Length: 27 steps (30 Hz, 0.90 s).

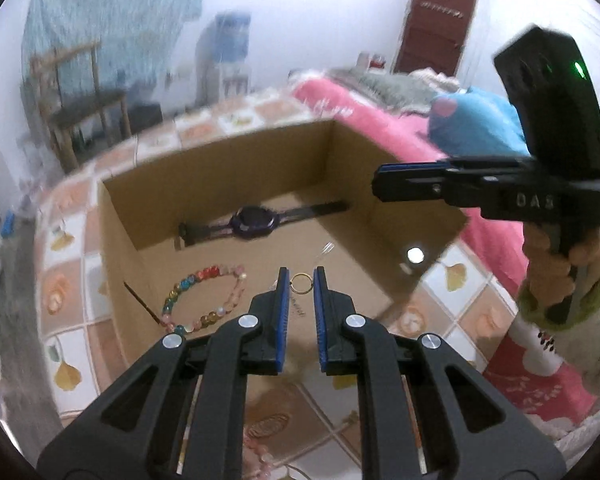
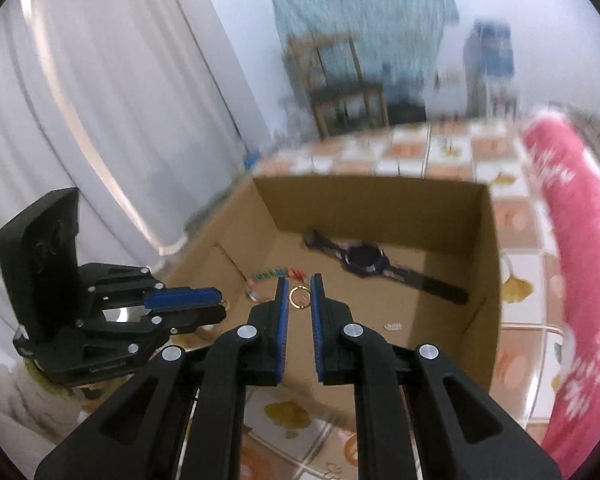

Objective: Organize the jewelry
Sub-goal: 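Carry both rings over the box and open both tools to drop them, then withdraw both open tools from the box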

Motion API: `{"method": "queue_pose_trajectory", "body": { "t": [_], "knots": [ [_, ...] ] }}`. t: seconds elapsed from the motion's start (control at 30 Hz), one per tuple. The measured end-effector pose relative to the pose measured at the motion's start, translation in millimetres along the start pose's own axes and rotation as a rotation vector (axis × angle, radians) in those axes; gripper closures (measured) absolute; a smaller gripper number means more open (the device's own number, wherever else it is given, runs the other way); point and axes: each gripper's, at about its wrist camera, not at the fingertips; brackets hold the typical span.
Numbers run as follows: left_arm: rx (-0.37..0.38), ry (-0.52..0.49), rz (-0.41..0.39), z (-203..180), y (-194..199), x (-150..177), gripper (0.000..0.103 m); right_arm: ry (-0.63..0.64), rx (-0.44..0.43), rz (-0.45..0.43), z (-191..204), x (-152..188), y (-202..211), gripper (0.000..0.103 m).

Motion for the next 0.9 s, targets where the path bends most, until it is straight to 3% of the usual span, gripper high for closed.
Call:
{"method": "queue_pose_trajectory", "body": {
  "t": [0.13,0.23,0.4,0.57,0.9],
  "knots": [
    [0.017,0.045,0.077,17.4,-24.4,-5.3,0.092,-0.106,-0.031,0.133,-34.8,-23.3,-38.0,0.092],
    [0.022,0.069,0.093,23.4,-30.8,-5.4,0.091,-0.149,-0.013,0.165,-47.6,-31.9,-50.5,0.091],
    [0.010,0.083,0.079,27.4,-31.7,-3.5,0.080,-0.200,-0.012,0.132,-62.4,-36.8,-50.4,0.084],
    [0.000,0.089,0.052,31.6,-24.9,-5.6,0.078,-0.185,0.008,0.097,-60.6,-38.2,-40.5,0.081],
    [-0.018,0.131,-0.047,41.2,14.5,-0.8,0.071,-0.131,0.032,-0.050,-43.8,-32.4,12.5,0.063]
  ]
}}
Point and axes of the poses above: each gripper's, at about its wrist camera, not at the fingertips, and y roughly against the way its jaws point, z to its left, x to its underside, and after that the axes turned 9 degrees about -x, right-handed
